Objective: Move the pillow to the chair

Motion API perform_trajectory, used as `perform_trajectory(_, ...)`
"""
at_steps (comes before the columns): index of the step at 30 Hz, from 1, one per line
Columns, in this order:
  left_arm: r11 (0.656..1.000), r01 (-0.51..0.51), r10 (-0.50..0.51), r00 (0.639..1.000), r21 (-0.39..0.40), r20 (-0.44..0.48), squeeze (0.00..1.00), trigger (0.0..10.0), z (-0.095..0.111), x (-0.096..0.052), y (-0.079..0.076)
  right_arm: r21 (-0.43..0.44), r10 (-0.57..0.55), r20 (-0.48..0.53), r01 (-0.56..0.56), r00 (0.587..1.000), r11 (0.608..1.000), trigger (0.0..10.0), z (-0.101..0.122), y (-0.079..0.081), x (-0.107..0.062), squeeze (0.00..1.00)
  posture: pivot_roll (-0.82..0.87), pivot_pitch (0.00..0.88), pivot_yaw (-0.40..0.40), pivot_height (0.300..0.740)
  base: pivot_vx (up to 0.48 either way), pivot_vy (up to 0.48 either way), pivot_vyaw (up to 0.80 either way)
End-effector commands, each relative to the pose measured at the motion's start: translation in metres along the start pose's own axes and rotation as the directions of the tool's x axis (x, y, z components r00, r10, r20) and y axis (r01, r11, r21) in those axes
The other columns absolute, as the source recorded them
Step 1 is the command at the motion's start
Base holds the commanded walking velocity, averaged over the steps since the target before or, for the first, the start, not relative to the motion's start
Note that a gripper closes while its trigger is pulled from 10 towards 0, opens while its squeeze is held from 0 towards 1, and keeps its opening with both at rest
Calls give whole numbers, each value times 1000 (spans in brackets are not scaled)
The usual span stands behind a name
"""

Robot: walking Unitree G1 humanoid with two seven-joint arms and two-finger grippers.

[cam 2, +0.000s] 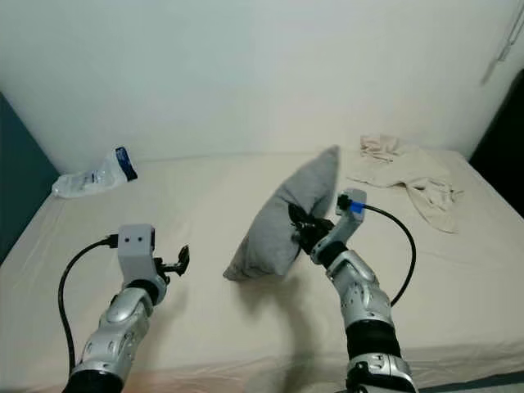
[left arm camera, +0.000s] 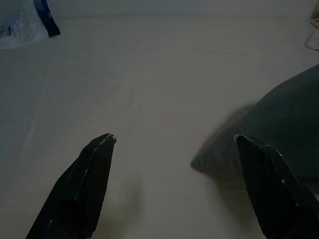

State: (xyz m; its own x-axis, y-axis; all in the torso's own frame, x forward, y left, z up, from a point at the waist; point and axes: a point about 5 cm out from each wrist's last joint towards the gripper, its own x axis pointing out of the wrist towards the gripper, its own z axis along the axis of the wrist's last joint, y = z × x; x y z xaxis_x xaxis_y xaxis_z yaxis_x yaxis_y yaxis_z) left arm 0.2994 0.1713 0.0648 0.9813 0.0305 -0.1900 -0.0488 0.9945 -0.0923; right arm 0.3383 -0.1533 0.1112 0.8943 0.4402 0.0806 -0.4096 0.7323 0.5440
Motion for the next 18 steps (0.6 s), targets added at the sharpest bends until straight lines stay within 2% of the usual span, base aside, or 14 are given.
perform_trajectory(1,1000,-16,16,1000,12,-4,0,10000,-3,0,6,-11,55,70,-54,996,998,10000,13,8,3,0,-10,0,11,740,0,0,769)
perform_trajectory(18,1000,4,-4,1000,10,-3,0,10000,-6,0,-3,-8,101,57,-101,993,995,10000,8,17,3,0,-18,0,9,740,0,0,769)
